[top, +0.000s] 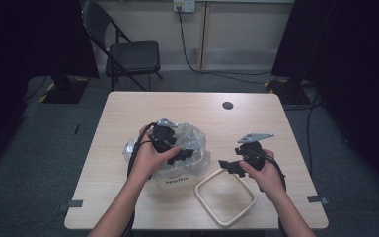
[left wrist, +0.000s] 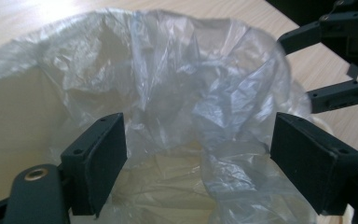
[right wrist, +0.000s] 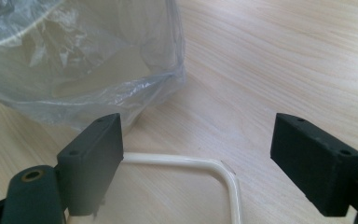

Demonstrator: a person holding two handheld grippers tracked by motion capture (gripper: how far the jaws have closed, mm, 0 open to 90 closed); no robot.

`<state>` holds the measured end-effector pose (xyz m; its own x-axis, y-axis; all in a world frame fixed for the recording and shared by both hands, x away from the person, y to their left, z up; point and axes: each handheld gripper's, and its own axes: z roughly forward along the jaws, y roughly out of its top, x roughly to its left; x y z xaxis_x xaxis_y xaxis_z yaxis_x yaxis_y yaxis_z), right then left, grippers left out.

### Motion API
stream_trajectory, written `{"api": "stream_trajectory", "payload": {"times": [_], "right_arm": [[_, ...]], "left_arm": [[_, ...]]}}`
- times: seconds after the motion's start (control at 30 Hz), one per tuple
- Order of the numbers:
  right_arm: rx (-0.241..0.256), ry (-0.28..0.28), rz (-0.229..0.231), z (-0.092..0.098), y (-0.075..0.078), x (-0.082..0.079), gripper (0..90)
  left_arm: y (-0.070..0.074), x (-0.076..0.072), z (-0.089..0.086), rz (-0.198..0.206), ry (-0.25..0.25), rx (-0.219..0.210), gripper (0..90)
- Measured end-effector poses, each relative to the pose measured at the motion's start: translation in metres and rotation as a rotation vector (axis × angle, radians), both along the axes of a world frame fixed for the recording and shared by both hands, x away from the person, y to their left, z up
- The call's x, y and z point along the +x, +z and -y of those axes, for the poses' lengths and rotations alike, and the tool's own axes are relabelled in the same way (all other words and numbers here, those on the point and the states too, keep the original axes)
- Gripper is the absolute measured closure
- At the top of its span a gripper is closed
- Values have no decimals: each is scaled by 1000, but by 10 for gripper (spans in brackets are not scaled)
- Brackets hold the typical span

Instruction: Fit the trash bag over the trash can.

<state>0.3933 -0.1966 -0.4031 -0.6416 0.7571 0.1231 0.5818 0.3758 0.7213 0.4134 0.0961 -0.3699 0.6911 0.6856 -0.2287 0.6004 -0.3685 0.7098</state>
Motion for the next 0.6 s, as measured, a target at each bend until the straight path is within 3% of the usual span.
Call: {"api": "stream_trajectory", "payload": {"times": [0.43, 0.6], "right_arm": [[-2, 5, -6, 1, -5, -1, 162], [-1, 4, -13, 0, -7, -1, 162]], "left_arm": [[-8, 4, 4, -52, -9, 61, 178], [-12, 4, 3, -90, -10, 86, 189]]}}
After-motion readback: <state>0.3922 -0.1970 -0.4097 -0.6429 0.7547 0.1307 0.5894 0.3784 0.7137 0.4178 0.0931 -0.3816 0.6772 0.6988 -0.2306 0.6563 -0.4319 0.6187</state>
